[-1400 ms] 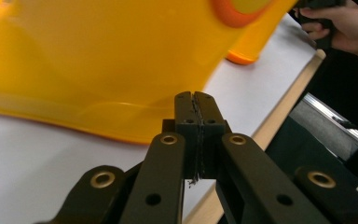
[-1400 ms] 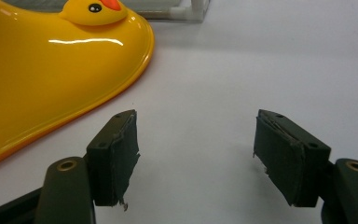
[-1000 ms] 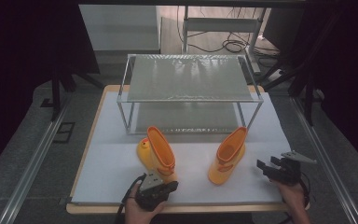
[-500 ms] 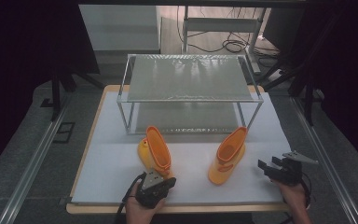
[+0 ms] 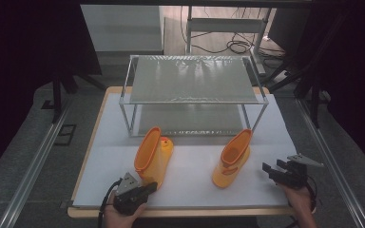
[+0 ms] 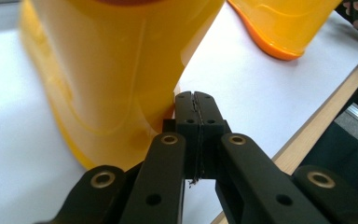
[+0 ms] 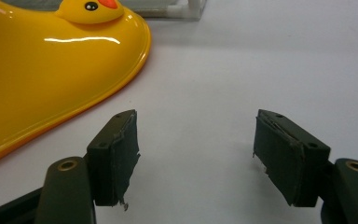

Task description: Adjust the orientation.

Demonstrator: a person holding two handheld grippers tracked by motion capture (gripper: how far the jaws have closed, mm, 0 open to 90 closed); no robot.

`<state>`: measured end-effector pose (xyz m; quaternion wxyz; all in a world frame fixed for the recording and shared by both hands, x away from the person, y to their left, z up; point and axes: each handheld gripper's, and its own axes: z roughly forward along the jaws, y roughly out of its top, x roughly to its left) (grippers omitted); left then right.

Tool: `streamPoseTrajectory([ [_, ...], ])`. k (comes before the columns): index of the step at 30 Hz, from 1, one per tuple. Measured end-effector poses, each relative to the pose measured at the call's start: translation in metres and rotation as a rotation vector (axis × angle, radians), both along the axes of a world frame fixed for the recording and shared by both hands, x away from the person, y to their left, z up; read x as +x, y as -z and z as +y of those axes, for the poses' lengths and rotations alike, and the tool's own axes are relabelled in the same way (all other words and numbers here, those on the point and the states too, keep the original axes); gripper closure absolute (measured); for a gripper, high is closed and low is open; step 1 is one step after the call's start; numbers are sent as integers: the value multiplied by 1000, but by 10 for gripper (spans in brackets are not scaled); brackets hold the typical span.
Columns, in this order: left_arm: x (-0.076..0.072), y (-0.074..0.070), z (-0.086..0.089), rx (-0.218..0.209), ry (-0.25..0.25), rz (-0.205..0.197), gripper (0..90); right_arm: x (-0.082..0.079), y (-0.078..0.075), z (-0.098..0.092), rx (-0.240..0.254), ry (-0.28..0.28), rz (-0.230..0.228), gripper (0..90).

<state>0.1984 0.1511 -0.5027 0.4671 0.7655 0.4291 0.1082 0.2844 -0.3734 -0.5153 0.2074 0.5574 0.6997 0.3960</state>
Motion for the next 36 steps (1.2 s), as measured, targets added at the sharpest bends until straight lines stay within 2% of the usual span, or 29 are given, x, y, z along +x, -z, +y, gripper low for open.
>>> streamPoseTrajectory([
  [9, -1, 1, 22, -8, -48, 7, 896, 0, 0, 0, -4, -6, 1, 308],
  [17, 0, 1, 22, -15, -45, 13, 884, 0, 1, 0, -5, -9, 2, 309],
  [24, -1, 0, 14, -16, -3, 23, 788, 0, 0, 1, -2, -8, 1, 308],
  [27, -1, -3, 2, -15, 45, 30, 726, 0, 1, 0, -1, -8, 1, 308],
  [30, 1, -5, -5, -15, 63, 26, 686, 0, 1, 1, -4, -11, 5, 308],
  [33, 3, -8, -11, -27, 64, 21, 677, 0, 1, 1, -3, -12, 4, 308],
  [36, 0, -5, -12, -38, 44, 17, 630, 0, 0, -1, -2, -10, 0, 308],
])
